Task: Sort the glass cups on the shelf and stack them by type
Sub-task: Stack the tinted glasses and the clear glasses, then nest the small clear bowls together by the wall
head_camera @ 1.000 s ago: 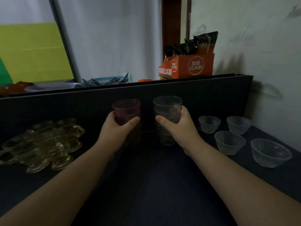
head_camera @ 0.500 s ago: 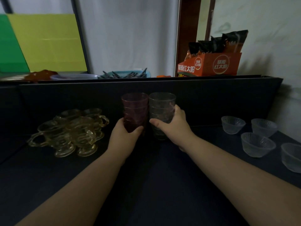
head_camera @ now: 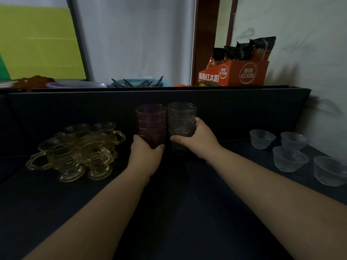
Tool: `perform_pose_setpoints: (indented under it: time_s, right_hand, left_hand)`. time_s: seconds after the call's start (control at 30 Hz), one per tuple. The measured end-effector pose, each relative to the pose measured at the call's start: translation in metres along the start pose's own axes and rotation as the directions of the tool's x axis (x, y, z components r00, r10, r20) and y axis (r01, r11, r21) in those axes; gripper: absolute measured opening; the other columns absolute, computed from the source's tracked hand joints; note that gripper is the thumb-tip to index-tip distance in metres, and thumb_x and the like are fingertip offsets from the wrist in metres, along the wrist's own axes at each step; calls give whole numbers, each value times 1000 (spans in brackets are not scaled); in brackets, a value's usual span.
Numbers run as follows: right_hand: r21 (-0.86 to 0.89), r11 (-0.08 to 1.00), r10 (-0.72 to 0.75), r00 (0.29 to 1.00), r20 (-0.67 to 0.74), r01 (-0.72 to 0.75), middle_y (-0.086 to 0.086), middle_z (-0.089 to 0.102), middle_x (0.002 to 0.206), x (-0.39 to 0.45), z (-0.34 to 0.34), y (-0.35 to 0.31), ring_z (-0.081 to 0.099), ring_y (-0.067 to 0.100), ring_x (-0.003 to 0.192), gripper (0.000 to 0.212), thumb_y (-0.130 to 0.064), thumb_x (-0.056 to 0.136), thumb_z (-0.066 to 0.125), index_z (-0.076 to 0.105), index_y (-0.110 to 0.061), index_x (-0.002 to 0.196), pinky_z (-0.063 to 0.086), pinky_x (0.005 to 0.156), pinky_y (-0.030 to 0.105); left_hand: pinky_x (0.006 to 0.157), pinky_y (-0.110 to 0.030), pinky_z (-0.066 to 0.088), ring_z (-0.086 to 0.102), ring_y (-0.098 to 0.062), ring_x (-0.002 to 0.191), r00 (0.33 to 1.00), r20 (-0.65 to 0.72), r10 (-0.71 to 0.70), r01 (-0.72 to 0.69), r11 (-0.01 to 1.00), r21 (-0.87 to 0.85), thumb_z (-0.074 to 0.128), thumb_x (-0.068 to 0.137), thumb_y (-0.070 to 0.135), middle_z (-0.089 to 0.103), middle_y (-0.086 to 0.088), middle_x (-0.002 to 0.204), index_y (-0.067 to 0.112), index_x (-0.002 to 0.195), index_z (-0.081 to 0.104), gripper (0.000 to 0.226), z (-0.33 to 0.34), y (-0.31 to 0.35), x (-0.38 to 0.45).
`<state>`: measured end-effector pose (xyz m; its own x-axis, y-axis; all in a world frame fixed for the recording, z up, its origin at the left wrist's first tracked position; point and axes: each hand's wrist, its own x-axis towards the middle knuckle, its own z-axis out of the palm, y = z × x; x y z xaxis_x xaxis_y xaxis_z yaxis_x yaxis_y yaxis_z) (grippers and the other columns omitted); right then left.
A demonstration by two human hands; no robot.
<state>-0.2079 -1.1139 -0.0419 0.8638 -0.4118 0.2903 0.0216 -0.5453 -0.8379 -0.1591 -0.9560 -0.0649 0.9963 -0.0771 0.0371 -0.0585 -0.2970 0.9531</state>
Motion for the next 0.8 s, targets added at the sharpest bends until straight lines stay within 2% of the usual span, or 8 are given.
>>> perform_pose_setpoints:
  time_s: [0.07, 0.13, 0.23, 0.37, 0.47, 0.57, 0.67, 0.8]
  right_hand:
    - [-53, 998, 19, 999, 26, -18, -1, 58, 132, -6, -7, -3, 55, 10, 116, 86, -33, 68, 91, 46, -18, 140, 46, 93, 27]
    - [-134, 990, 55, 998, 45, -48, 3, 52, 139, -14, -17, -5, 51, 10, 117, 97, -33, 73, 88, 33, -12, 150, 42, 89, 25]
    - [-257, 963, 88, 995, 43, -74, 5, 46, 148, -31, -39, -7, 50, 19, 129, 109, -40, 72, 87, 22, -15, 156, 45, 97, 30]
    - [-374, 927, 47, 998, 50, -25, 1, 49, 144, -65, -84, -8, 51, 14, 126, 95, -41, 76, 83, 32, -19, 153, 48, 101, 32]
    - [-507, 861, -54, 998, -25, 34, -2, 52, 138, -90, -125, -7, 52, 10, 122, 81, -44, 79, 79, 42, -19, 147, 45, 99, 27]
    - [-655, 754, -100, 994, -50, 43, -1, 51, 134, -107, -171, 1, 51, 12, 121, 72, -46, 82, 74, 47, -19, 143, 37, 94, 22]
    - [-764, 645, -72, 996, -61, 0, 4, 48, 139, -115, -220, 18, 50, 20, 125, 73, -46, 83, 71, 45, -18, 145, 42, 101, 32]
    - [-837, 543, 69, 997, -44, -75, 9, 47, 132, -123, -266, 49, 50, 29, 121, 82, -62, 74, 63, 43, -25, 144, 45, 99, 41]
  left_hand:
    - [101, -49, 43, 40, -29, 131, 989, 61, -132, 135, 990, -42, 69, 84, 32, 26, -8, 154, 29, 153, -2, 100, 4, 7, -7]
    - [109, -54, 33, 30, -31, 138, 985, 33, -169, 172, 978, -118, 70, 83, 30, 17, -8, 158, 28, 152, -11, 106, 10, 16, -18]
    - [110, -53, 32, 24, -31, 141, 997, -31, -70, 66, 991, -119, 74, 81, 20, 14, -8, 158, 26, 153, -3, 105, 18, 32, -51]
    - [114, -48, 25, 12, -24, 145, 968, 205, 147, -162, 985, 59, 71, 85, 29, 1, 4, 160, 29, 153, -6, 102, 33, 37, -99]
    - [113, -41, 21, 9, -18, 145, 861, 415, 295, -388, 908, 158, 68, 87, 36, 1, 10, 160, 32, 153, 0, 95, 47, 40, -116]
    - [112, -38, 21, 13, -18, 145, 780, 518, 353, -490, 858, 154, 65, 89, 39, 5, 9, 160, 33, 153, -1, 92, 73, 54, -122]
    - [112, -39, 23, 16, -18, 144, 695, 583, 421, -613, 771, 173, 63, 89, 43, 11, 7, 159, 32, 153, 6, 87, 107, 72, -122]
    - [112, -36, 26, 21, -17, 142, 508, 683, 525, -799, 583, 146, 60, 88, 48, 23, 5, 156, 28, 152, 20, 78, 158, 87, -122]
